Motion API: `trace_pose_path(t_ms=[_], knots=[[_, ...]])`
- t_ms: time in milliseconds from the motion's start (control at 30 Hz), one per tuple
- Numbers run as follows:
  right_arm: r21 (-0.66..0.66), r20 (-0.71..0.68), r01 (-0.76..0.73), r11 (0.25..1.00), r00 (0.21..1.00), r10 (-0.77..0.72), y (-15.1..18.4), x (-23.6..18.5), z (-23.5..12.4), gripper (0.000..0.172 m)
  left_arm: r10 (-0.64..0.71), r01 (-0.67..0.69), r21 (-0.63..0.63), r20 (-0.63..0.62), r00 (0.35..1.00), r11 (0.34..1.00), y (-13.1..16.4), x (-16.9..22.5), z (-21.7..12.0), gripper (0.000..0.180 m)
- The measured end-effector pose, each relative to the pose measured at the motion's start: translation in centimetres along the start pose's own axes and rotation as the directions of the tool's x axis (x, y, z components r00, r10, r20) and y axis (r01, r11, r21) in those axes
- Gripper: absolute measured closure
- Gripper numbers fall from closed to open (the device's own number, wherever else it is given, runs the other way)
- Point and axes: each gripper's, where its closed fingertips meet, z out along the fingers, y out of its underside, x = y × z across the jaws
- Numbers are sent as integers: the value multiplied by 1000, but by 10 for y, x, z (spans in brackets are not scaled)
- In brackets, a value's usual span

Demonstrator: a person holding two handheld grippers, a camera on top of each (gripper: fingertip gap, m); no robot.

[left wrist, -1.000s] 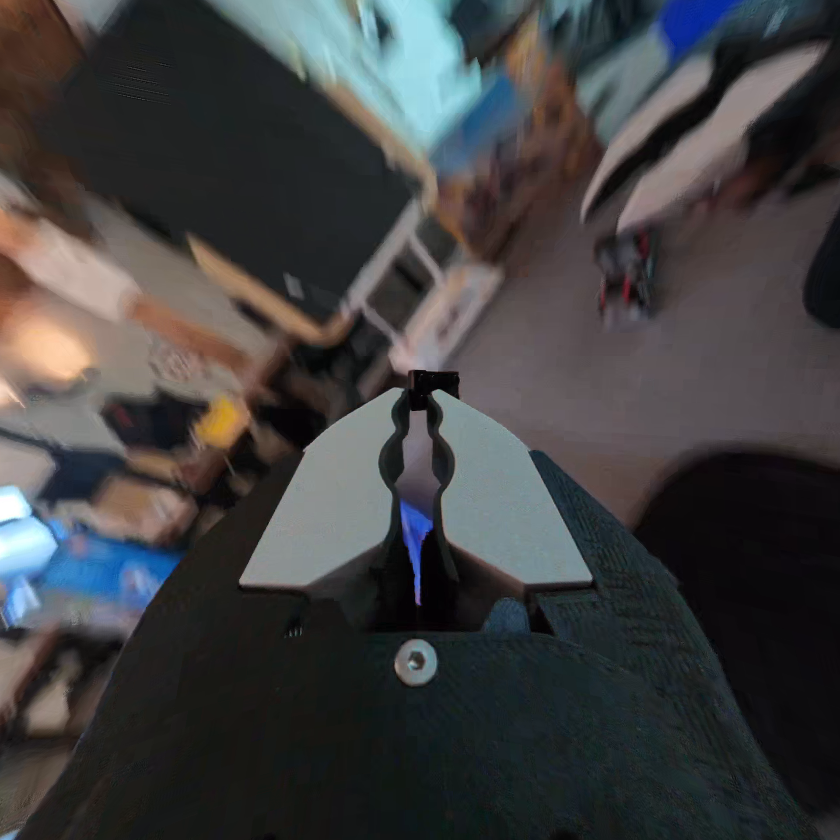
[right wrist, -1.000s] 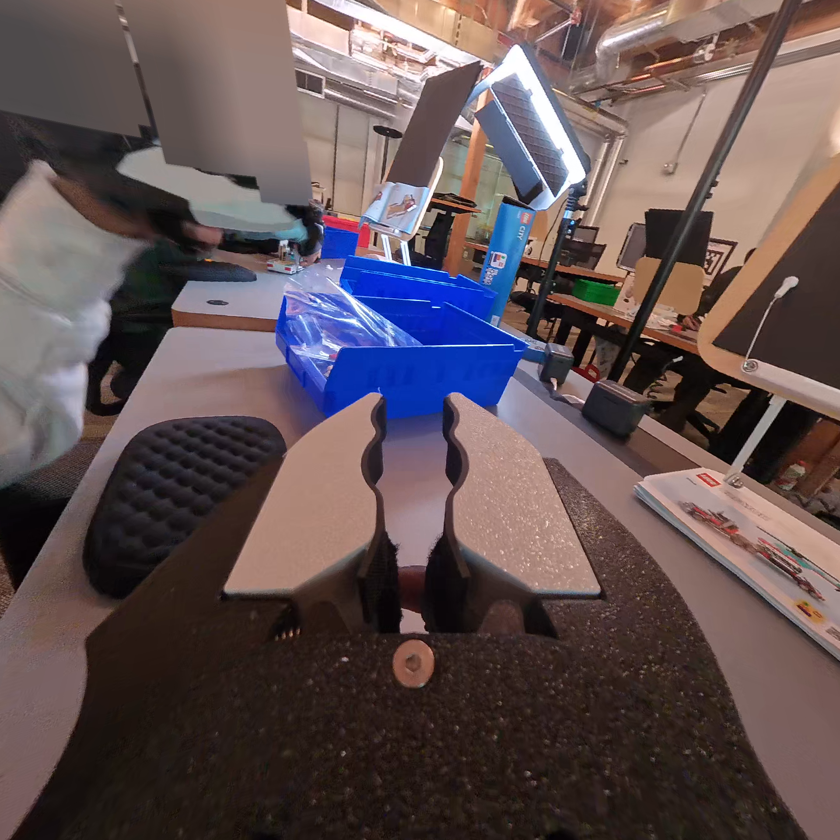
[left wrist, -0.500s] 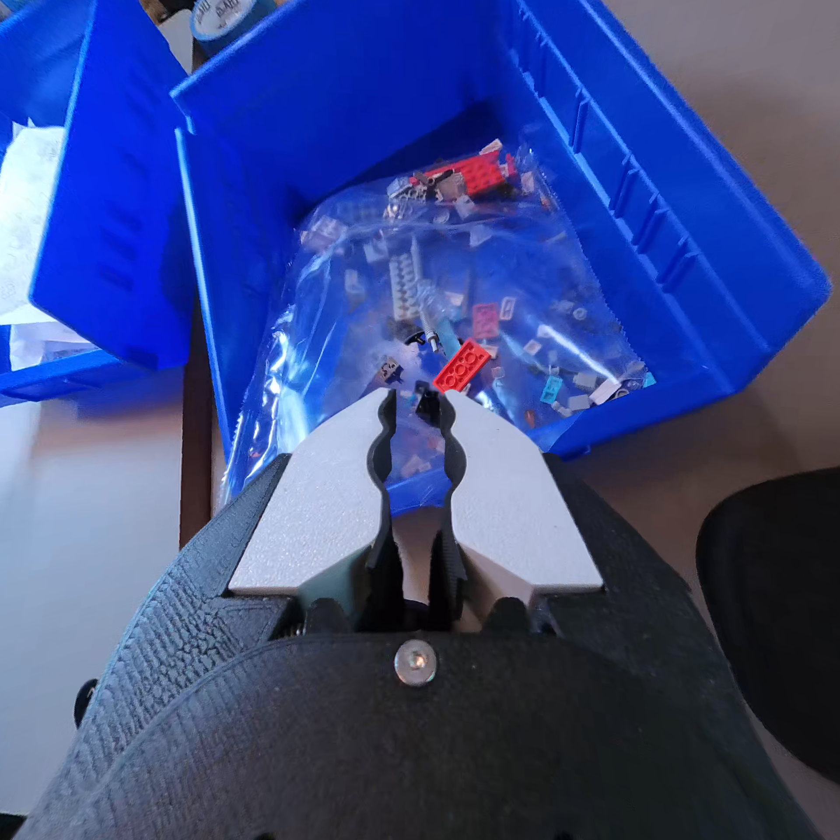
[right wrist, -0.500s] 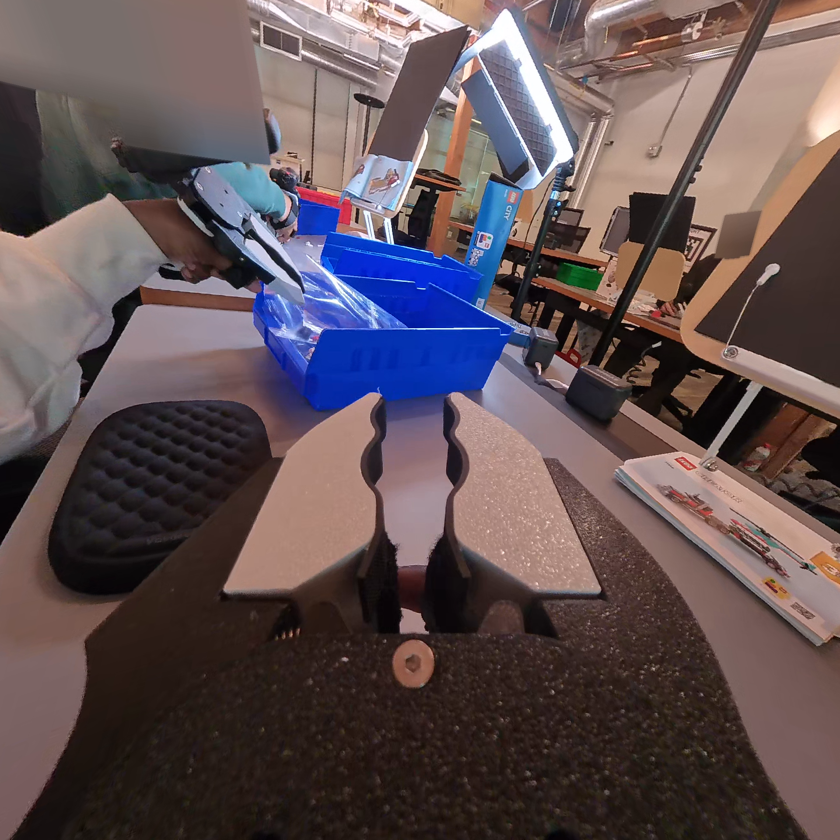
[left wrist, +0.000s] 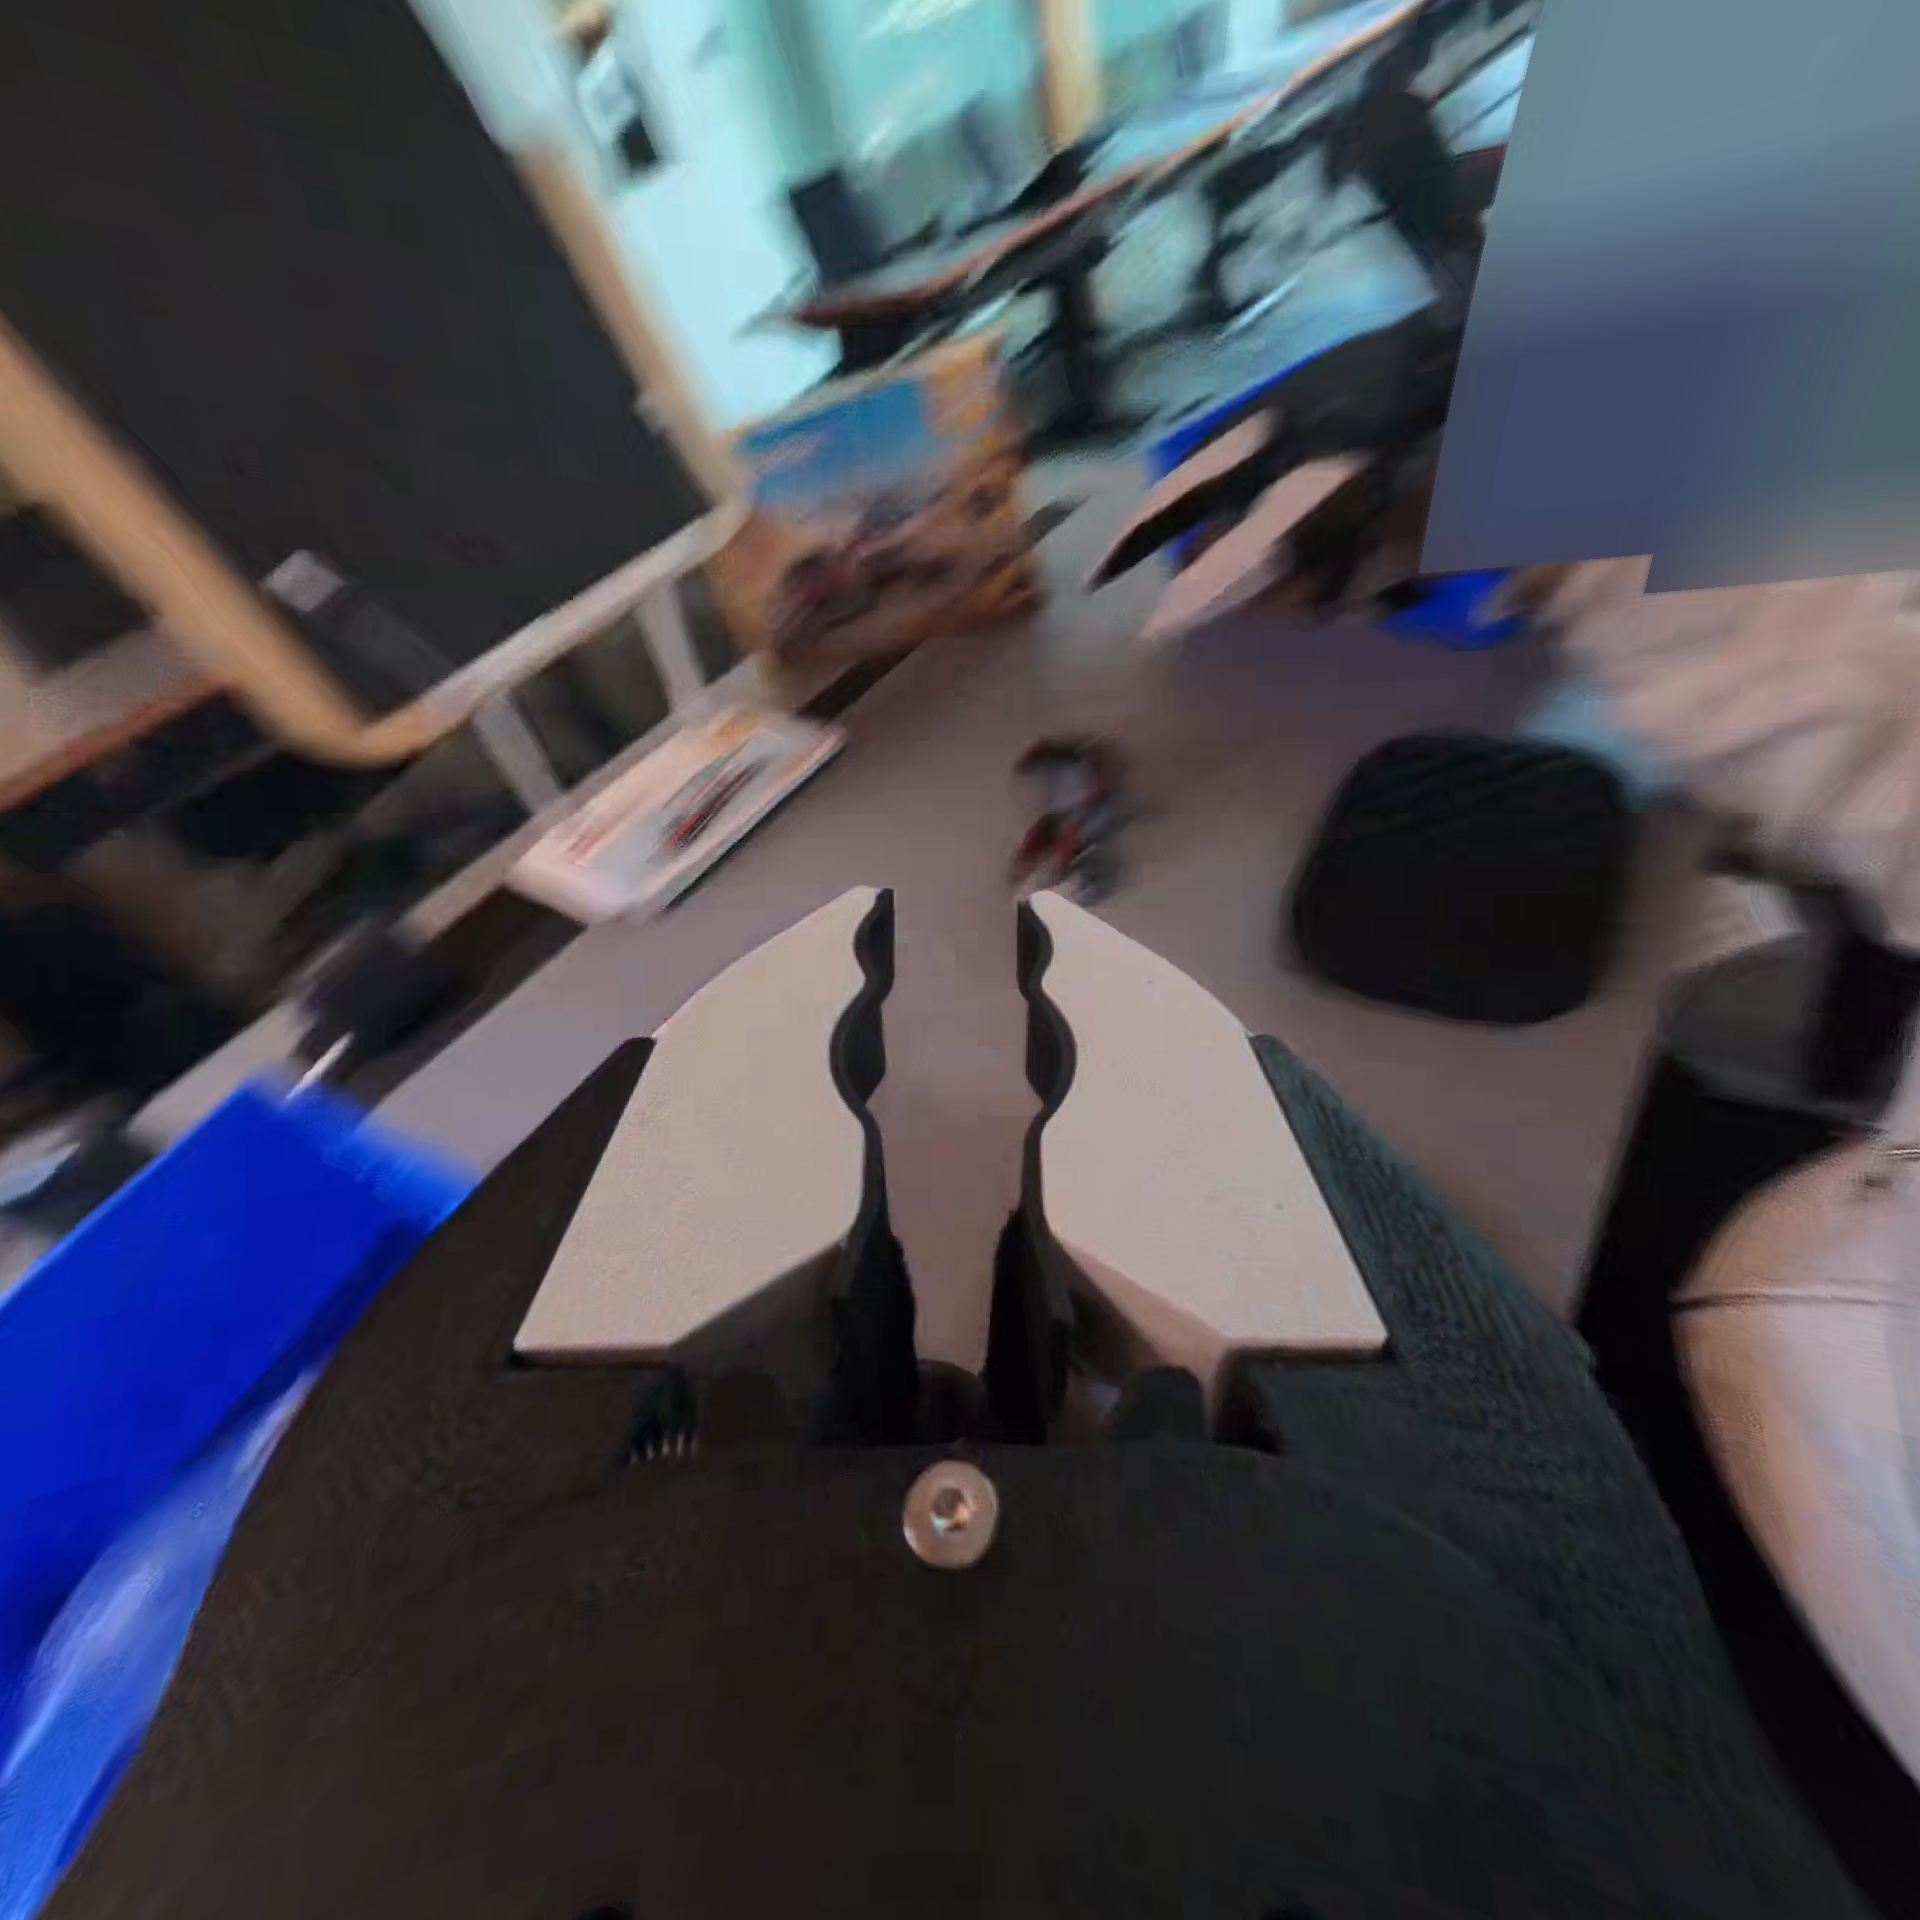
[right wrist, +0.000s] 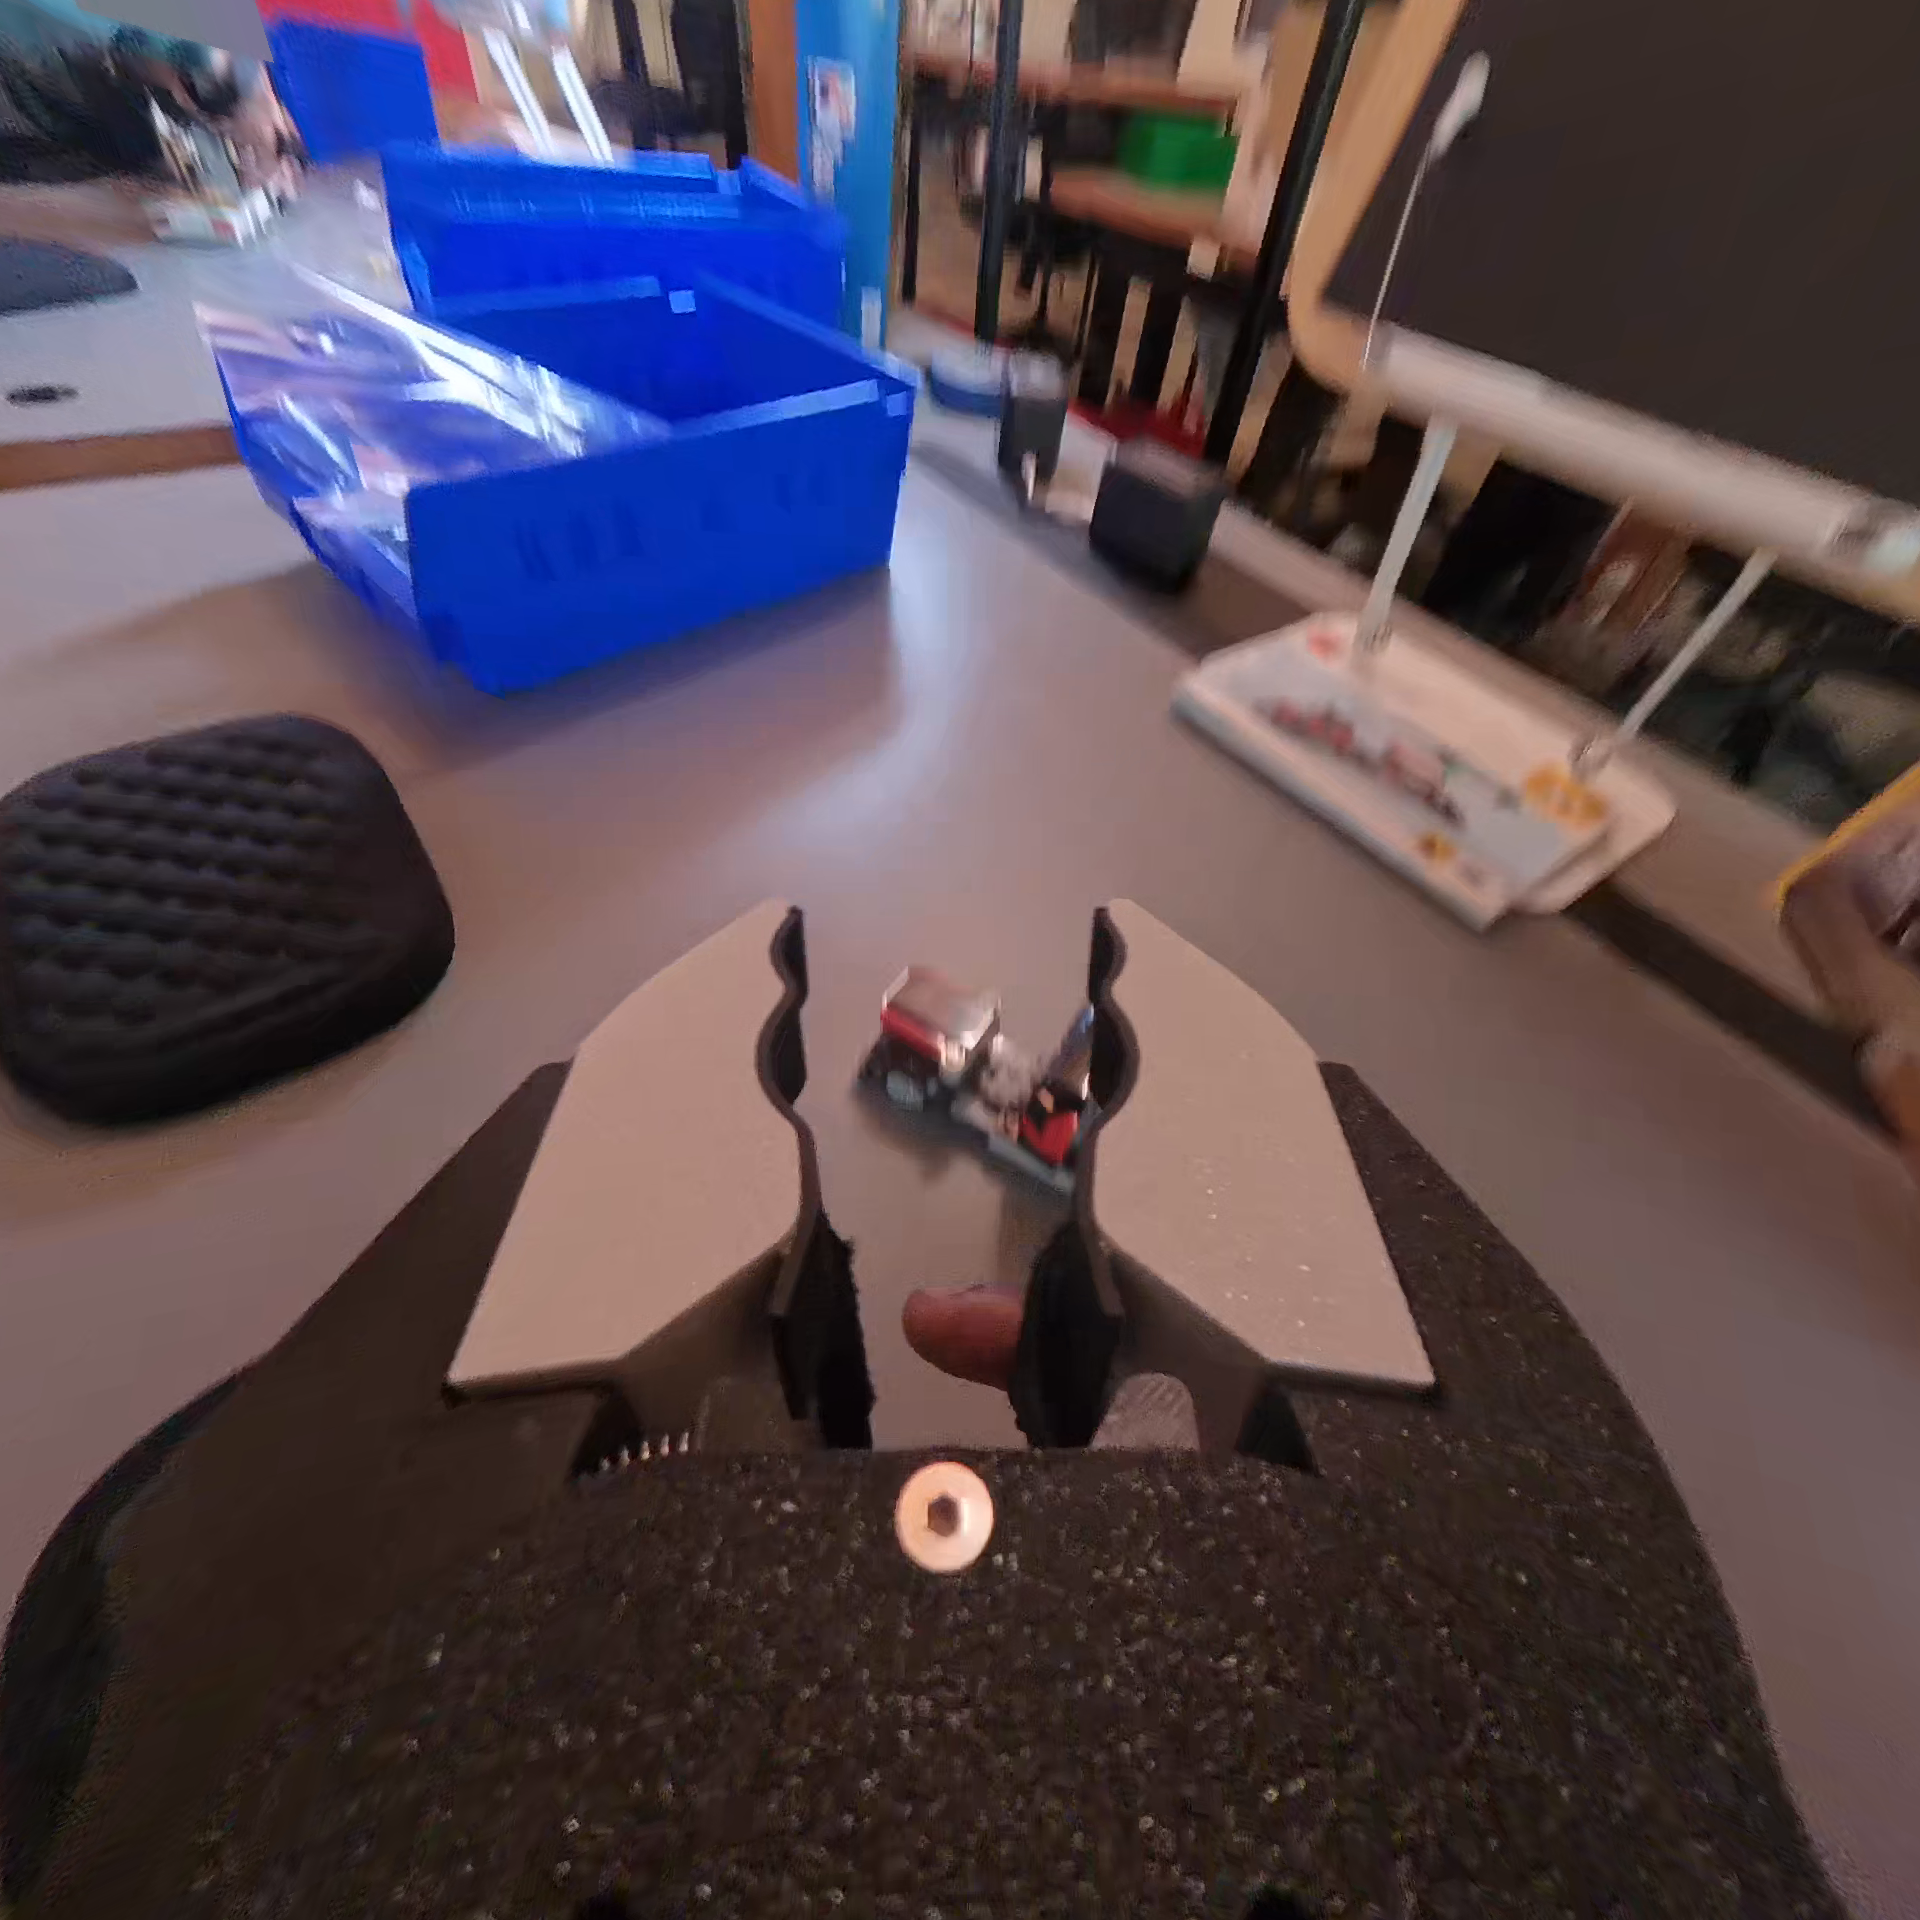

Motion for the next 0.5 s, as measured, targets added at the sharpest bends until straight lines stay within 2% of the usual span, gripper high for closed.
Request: trace_pose_path(t_ms=[100, 167, 300, 400, 500], knots=[[-151, 64, -39, 988, 997, 49, 29, 2, -5, 109, 47, -7, 175, -224, 973, 985, -30, 55, 34, 148], [-228, 93, -23, 973, 995, 45, 45, 0, -2, 106, 43, 17, 190, -310, 950, 982, -26, 76, 70, 139], [-276, 69, 20, 961, 998, -1, 61, 4, 12, 108, -74, 76, -6, -330, 941, 997, 14, 78, 166, 130], [-304, 77, 47, 952, 997, -25, 72, 4, 21, 108, -183, 131, -163, -363, 913, 978, 43, 82, 218, 124], [-303, 67, 51, 952, 997, -32, 77, 8, 25, 111, -116, 55, -265, -222, 968, 963, 82, 59, 264, 112]])
